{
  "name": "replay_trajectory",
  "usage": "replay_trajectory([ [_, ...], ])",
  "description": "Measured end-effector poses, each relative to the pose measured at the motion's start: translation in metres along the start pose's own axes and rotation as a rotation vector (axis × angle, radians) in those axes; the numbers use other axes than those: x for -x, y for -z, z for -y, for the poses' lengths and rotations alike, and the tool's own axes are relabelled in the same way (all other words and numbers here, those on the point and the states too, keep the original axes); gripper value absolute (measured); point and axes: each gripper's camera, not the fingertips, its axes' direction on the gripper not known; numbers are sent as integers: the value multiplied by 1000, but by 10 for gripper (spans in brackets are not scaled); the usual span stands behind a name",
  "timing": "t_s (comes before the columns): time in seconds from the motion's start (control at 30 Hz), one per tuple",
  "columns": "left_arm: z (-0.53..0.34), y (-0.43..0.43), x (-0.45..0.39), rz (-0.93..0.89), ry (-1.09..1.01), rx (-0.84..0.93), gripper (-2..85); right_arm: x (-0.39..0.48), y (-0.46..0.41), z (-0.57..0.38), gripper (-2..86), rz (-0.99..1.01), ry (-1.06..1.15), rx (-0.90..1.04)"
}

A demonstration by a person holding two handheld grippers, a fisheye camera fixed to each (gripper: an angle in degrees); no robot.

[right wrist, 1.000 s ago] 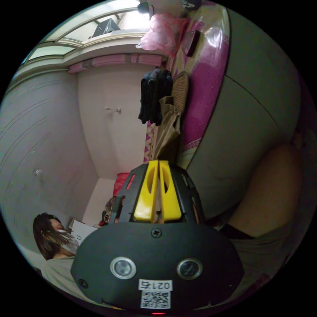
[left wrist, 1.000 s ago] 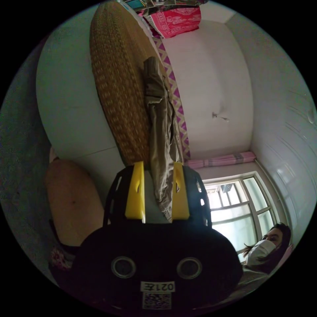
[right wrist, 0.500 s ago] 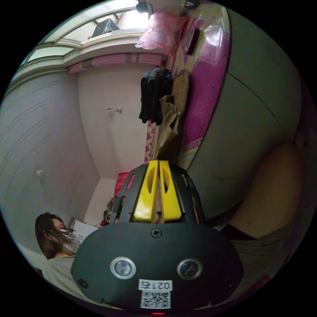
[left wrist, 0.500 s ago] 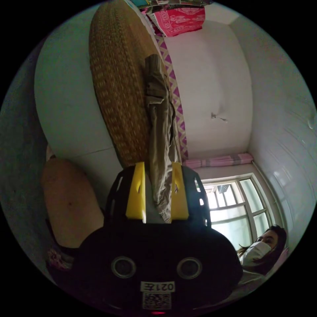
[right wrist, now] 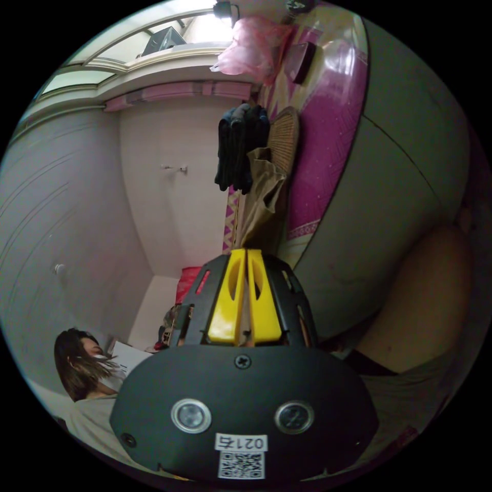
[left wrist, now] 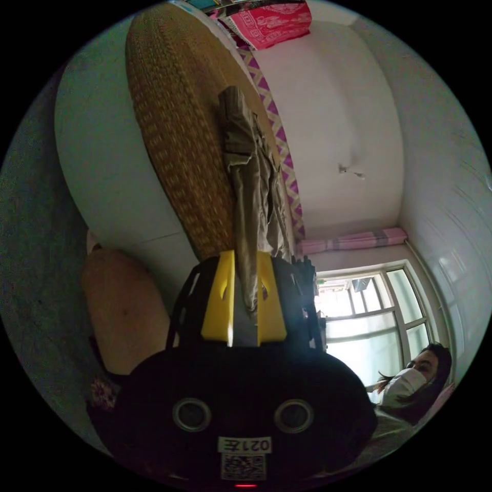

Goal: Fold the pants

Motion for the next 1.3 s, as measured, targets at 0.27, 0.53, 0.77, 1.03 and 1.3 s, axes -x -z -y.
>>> replay_trajectory([
  [0.27,19,-23,-3,13,-3,-10,76,1,-11,5,-6,-5,-1,2],
  [0.53,45,-58,0,-74,-14,-18,61,1,-24,5,-6,-4,-5,6],
  [0.77,67,-100,-10,-50,-40,10,45,1,-35,2,-6,-18,1,3],
  [1.03,94,-156,-59,39,-168,50,-9,21,-55,1,-6,-41,39,0],
  [1.3,180,-262,-201,143,-496,174,-10,111,-140,77,-6,-92,255,67],
])
